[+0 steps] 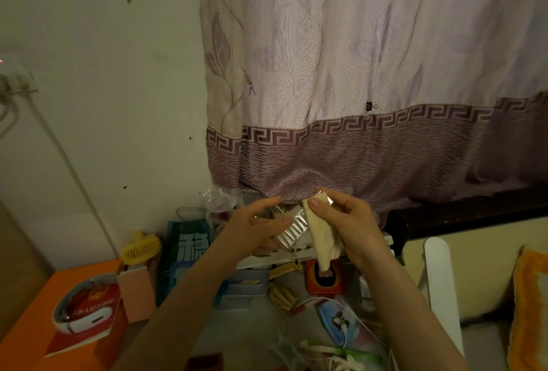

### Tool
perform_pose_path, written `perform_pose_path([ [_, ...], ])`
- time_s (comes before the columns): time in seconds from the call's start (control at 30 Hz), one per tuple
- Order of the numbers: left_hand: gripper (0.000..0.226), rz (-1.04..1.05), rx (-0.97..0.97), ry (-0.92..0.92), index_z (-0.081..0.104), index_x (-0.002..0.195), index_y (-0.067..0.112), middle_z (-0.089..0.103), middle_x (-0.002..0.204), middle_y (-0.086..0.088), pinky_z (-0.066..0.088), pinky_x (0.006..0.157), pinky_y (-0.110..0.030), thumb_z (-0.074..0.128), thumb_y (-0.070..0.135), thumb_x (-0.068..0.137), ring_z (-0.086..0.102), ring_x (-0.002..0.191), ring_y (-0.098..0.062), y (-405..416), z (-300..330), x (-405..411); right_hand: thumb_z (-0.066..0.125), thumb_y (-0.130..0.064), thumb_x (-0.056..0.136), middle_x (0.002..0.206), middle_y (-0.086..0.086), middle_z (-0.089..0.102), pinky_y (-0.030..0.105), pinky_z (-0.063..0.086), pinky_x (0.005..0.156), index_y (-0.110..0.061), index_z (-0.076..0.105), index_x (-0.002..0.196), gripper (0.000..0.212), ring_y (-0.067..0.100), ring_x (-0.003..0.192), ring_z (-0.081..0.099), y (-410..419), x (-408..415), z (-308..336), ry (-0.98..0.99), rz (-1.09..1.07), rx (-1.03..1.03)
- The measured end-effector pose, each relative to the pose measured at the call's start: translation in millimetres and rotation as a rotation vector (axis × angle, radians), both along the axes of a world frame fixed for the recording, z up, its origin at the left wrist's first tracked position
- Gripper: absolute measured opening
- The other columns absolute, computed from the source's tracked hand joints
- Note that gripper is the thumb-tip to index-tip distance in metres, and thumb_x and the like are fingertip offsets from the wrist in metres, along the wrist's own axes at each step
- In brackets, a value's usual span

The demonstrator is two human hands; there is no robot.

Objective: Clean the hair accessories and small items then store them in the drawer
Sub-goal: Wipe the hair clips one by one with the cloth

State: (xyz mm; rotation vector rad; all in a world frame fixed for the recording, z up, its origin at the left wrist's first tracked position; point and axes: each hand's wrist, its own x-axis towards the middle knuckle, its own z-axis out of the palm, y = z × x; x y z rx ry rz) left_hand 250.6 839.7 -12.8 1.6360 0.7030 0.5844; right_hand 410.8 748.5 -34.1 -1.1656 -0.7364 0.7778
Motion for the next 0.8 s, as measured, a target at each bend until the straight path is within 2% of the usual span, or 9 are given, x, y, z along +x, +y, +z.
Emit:
perform_pose_path([
  [0.1, 0.049, -0.024, 0.017, 0.035, 0.054, 0.126, 0.031, 0.072, 0.09, 0.003, 0.058, 0.074, -0.027, 0.071, 0.023, 0.08, 0.071, 0.082, -0.014, 0.9, 0.1, -0.8, 0.072, -0.017, 0.079, 0.096, 0.016, 0.072, 0.034, 0.056, 0.072, -0.006, 0.068, 0.112, 0.035, 0.026, 0.085, 0.069, -1.2, 1.4, 1.9, -0.031, 0.034, -0.004],
  [0.23, 0.039, -0.071, 0.053, 0.081, 0.061, 0.121, 0.028, 0.069, 0.103, -0.016, 0.057, 0.081, -0.036, 0.069, 0.024, 0.082, 0.067, 0.095, -0.031, -1.9, 0.8, 0.9, 0.073, -0.018, 0.077, 0.082, 0.006, 0.073, 0.029, 0.054, 0.065, -0.009, 0.072, 0.098, 0.022, 0.017, 0.075, 0.068, -0.3, -2.0, 5.2, -0.085, 0.1, 0.001],
  [0.33, 0.023, -0.055, 0.055, 0.044, 0.066, 0.099, 0.039, 0.069, 0.105, -0.018, 0.057, 0.08, -0.033, 0.068, 0.022, 0.083, 0.067, 0.096, -0.03, -4.8, 1.1, 1.4, 0.076, -0.027, 0.067, 0.088, 0.005, 0.074, 0.034, 0.057, 0.072, -0.016, 0.071, 0.103, 0.039, 0.018, 0.079, 0.069, 1.7, -8.6, 4.5, -0.077, 0.05, 0.029],
  [0.43, 0.022, -0.019, 0.052, 0.001, 0.066, 0.096, 0.037, 0.071, 0.1, -0.018, 0.058, 0.076, -0.031, 0.068, 0.019, 0.084, 0.068, 0.093, -0.029, -5.9, -1.8, 1.3, 0.075, -0.018, 0.075, 0.083, 0.006, 0.073, 0.029, 0.055, 0.063, -0.007, 0.068, 0.1, 0.029, 0.018, 0.073, 0.069, 3.0, -16.2, -1.1, -0.056, -0.026, 0.093],
  [0.53, 0.019, 0.017, 0.059, -0.029, 0.07, 0.098, 0.033, 0.068, 0.099, -0.024, 0.056, 0.081, -0.042, 0.069, 0.022, 0.083, 0.065, 0.088, -0.035, -6.9, -6.0, 1.8, 0.076, -0.014, 0.075, 0.081, 0.001, 0.071, 0.027, 0.054, 0.062, -0.008, 0.066, 0.097, 0.025, 0.017, 0.074, 0.069, 5.3, -23.7, -7.7, -0.007, -0.126, 0.115],
  [0.6, 0.021, 0.03, 0.051, -0.041, 0.071, 0.104, 0.026, 0.071, 0.097, -0.018, 0.055, 0.082, -0.043, 0.068, 0.022, 0.084, 0.066, 0.091, -0.037, -7.2, -9.5, 1.4, 0.078, -0.015, 0.073, 0.089, 0.005, 0.071, 0.03, 0.055, 0.067, -0.009, 0.066, 0.098, 0.028, 0.021, 0.08, 0.07, 7.2, -27.7, -10.7, 0.007, -0.163, 0.129],
  [0.67, 0.024, 0.056, 0.025, -0.062, 0.07, 0.108, 0.02, 0.074, 0.092, -0.007, 0.058, 0.078, -0.035, 0.067, 0.018, 0.084, 0.069, 0.09, -0.029, -6.9, -12.4, 0.7, 0.079, -0.017, 0.072, 0.095, 0.008, 0.071, 0.032, 0.056, 0.071, -0.009, 0.066, 0.099, 0.031, 0.024, 0.085, 0.069, 8.6, -30.8, -12.6, 0.004, -0.202, 0.129],
  [0.73, 0.02, 0.081, -0.007, -0.097, 0.071, 0.102, 0.023, 0.075, 0.088, -0.001, 0.059, 0.074, -0.031, 0.066, 0.016, 0.085, 0.071, 0.085, -0.021, -7.4, -13.2, 0.5, 0.079, -0.018, 0.073, 0.097, 0.009, 0.071, 0.035, 0.057, 0.074, -0.01, 0.066, 0.102, 0.032, 0.025, 0.088, 0.069, 9.1, -33.7, -15.2, 0.008, -0.214, 0.111],
  [0.8, 0.02, 0.114, -0.026, -0.131, 0.071, 0.1, 0.028, 0.075, 0.091, -0.004, 0.058, 0.081, -0.041, 0.067, 0.017, 0.084, 0.07, 0.088, -0.024, -7.4, -13.6, 0.7, 0.077, -0.02, 0.076, 0.095, 0.009, 0.073, 0.041, 0.058, 0.078, -0.01, 0.068, 0.102, 0.03, 0.026, 0.088, 0.07, 9.4, -38.1, -17.8, 0.004, -0.179, 0.088],
])
